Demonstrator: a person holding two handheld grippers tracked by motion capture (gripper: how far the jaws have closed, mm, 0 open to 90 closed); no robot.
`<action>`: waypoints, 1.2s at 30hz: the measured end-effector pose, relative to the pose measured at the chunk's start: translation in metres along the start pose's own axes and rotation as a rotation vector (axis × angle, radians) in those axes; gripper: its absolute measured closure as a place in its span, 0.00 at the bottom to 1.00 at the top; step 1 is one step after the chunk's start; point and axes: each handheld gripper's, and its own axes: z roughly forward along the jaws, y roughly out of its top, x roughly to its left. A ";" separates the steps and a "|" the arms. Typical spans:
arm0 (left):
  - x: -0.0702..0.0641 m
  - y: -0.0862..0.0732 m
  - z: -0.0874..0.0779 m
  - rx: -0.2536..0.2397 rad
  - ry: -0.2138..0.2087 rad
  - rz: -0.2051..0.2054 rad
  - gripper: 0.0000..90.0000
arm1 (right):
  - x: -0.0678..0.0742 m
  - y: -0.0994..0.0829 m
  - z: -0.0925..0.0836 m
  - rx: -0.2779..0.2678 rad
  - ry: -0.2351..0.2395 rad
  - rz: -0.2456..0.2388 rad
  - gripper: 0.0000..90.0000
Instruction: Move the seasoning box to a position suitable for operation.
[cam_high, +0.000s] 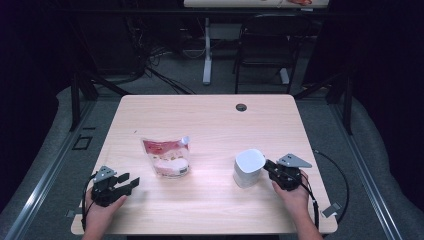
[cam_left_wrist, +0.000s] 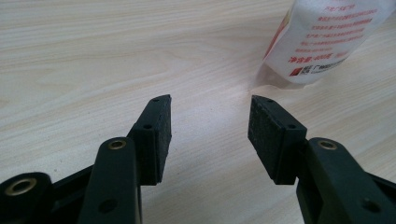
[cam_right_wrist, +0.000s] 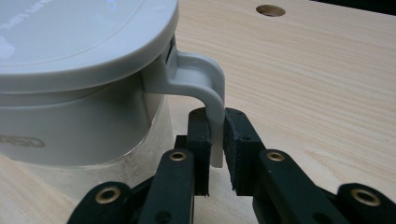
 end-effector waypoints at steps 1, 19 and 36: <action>0.000 0.000 0.000 0.000 0.002 0.000 0.55 | 0.001 0.000 -0.001 0.003 0.000 -0.008 0.91; 0.003 -0.001 -0.003 -0.014 0.009 -0.010 0.55 | 0.016 -0.001 -0.016 0.068 0.024 -0.093 0.94; 0.002 0.001 0.000 -0.010 0.007 0.002 0.55 | 0.044 -0.006 -0.034 0.104 -0.008 -0.068 0.93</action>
